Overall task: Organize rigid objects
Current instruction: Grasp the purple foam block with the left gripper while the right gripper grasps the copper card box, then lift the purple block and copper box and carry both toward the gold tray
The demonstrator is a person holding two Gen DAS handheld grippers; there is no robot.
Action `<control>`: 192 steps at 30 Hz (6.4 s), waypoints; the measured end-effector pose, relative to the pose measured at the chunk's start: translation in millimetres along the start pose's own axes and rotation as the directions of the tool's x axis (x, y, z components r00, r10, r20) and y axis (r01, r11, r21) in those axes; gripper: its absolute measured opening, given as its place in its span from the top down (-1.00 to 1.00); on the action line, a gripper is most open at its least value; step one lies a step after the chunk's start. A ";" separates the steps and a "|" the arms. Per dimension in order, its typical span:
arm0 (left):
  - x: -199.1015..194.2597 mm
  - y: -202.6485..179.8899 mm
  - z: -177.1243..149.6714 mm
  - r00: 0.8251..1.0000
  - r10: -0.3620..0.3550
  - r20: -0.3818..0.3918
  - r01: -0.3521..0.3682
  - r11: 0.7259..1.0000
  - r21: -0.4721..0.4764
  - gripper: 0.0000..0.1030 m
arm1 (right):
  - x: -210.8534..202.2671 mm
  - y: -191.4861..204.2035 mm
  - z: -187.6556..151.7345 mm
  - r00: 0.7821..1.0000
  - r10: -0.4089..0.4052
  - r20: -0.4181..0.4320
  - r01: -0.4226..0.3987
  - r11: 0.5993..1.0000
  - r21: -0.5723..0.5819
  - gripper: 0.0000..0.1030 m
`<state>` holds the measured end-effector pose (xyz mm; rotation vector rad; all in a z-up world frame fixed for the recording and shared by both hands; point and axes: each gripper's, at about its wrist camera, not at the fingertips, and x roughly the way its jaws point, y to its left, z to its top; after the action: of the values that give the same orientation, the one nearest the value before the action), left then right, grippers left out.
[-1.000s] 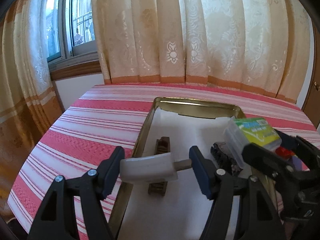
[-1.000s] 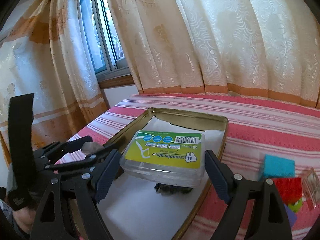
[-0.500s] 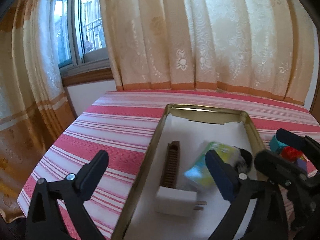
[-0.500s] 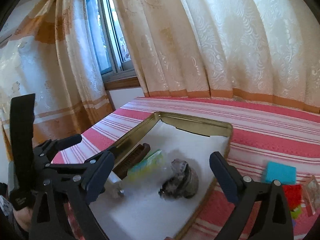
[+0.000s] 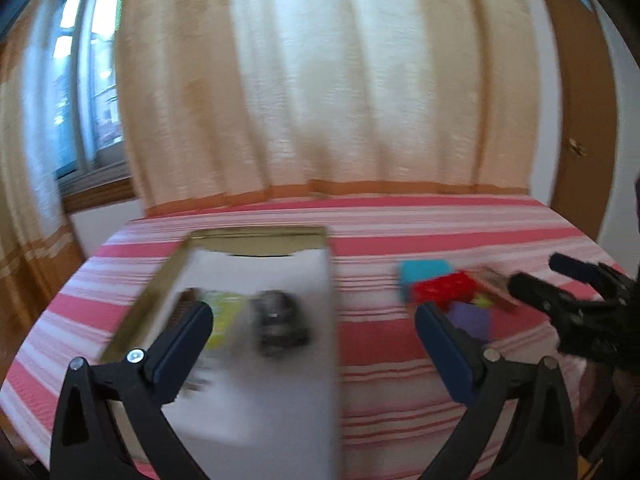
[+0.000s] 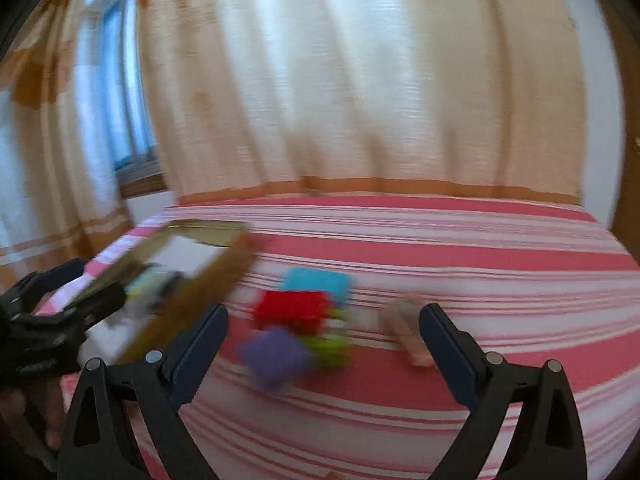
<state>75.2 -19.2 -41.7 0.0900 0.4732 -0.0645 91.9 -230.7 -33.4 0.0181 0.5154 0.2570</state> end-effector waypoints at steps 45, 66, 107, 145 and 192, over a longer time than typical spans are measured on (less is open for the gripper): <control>61.2 -70.7 -3.9 0.979 -0.164 -0.123 0.164 0.986 -0.012 0.24 | 82.6 -66.8 -0.2 0.941 -0.100 -0.322 0.099 0.995 -0.020 -0.54; 44.6 -68.1 -5.4 0.996 -0.086 -0.027 0.086 0.996 -0.012 0.24 | 56.6 -53.9 5.1 0.974 -0.142 -0.176 0.135 0.989 -0.055 0.09; 27.3 -74.6 -6.1 0.997 -0.030 0.076 0.028 0.999 0.020 0.24 | -17.3 -35.1 4.9 0.961 -0.156 0.228 0.172 0.984 -0.052 0.09; 22.1 -40.0 -8.3 0.988 0.061 0.145 -0.058 0.998 -0.028 0.24 | -15.9 9.5 2.3 0.968 -0.064 0.243 0.087 0.993 -0.085 0.09; 10.0 12.2 -17.8 0.980 0.114 0.166 -0.095 0.989 -0.116 0.24 | -6.8 64.9 -2.5 0.972 0.046 0.229 -0.012 0.989 -0.149 0.09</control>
<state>77.1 -5.7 -61.2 0.0030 0.2978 0.0566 69.4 -169.7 -27.0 -0.0874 0.2630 0.3168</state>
